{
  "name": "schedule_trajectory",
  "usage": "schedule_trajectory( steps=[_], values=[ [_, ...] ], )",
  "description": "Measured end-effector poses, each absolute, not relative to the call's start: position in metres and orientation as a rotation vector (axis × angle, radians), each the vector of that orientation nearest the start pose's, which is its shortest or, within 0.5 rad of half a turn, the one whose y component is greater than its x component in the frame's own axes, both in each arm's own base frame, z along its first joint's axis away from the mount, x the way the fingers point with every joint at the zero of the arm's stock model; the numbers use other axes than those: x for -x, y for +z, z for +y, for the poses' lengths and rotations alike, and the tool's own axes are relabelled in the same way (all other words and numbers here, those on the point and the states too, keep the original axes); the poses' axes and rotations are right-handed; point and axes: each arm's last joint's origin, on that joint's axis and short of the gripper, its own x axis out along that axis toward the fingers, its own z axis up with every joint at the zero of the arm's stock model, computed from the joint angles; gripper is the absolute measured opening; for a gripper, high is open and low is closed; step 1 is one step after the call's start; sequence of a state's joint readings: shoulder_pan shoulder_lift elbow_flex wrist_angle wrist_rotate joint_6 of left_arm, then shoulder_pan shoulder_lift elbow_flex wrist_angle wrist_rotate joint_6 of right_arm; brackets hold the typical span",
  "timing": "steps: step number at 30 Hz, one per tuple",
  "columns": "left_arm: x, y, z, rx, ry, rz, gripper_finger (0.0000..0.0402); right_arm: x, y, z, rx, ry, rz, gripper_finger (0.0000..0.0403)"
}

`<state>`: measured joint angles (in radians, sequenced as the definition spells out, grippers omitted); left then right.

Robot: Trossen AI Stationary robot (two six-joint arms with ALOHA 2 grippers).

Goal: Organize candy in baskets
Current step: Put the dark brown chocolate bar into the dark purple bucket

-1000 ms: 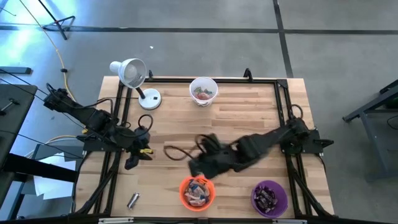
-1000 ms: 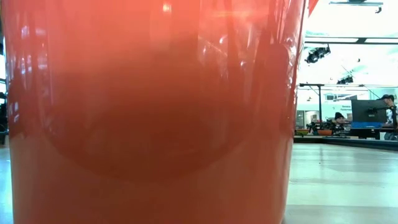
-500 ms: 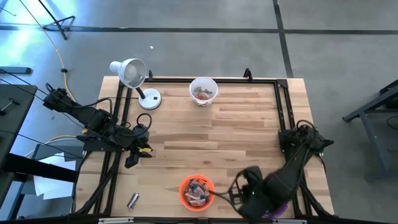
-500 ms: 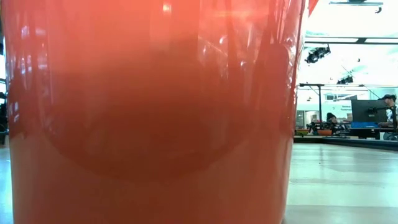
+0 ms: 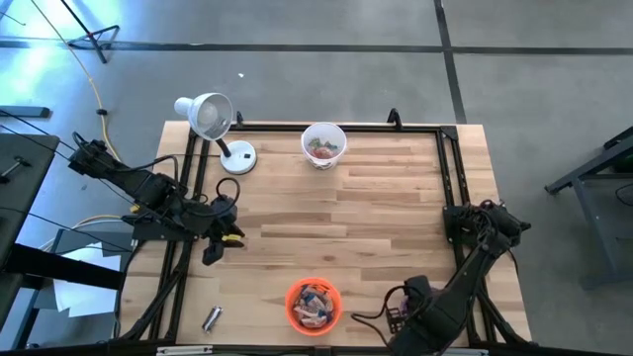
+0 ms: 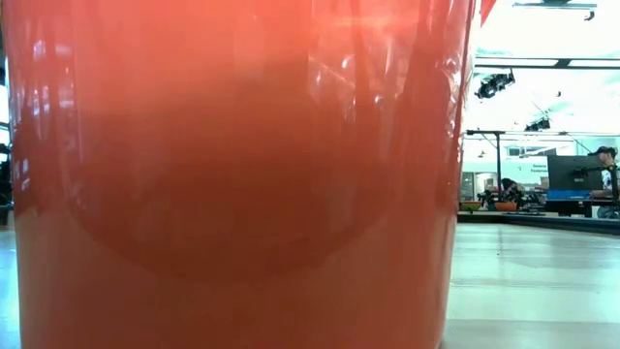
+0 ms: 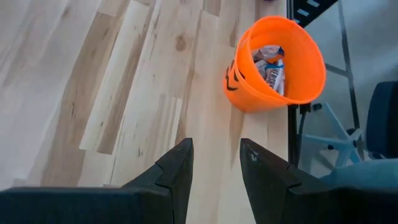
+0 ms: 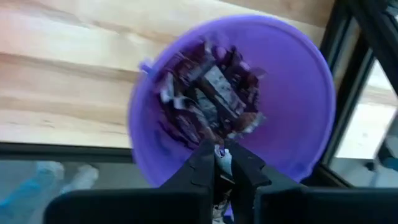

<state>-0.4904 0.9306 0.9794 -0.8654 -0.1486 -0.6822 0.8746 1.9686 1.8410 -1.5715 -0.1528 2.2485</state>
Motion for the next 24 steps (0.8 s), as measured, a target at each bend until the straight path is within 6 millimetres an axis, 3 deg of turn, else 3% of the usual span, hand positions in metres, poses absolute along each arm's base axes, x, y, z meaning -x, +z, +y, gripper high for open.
schedule_trajectory(
  steps=[11,19,24],
  values=[
    [-0.152,0.317,-0.076,0.442,-0.018,0.846,0.0117,-0.223,0.274,0.281,-0.916,-1.162,1.515,0.0129],
    [-0.152,0.317,-0.077,0.519,-0.016,0.867,0.0117,-0.233,0.281,0.278,-0.998,-1.161,1.554,0.0184],
    [-0.15,0.32,-0.085,0.611,-0.155,0.924,0.0117,-0.255,0.304,0.276,-1.107,-0.983,1.289,0.0181]
  ],
)
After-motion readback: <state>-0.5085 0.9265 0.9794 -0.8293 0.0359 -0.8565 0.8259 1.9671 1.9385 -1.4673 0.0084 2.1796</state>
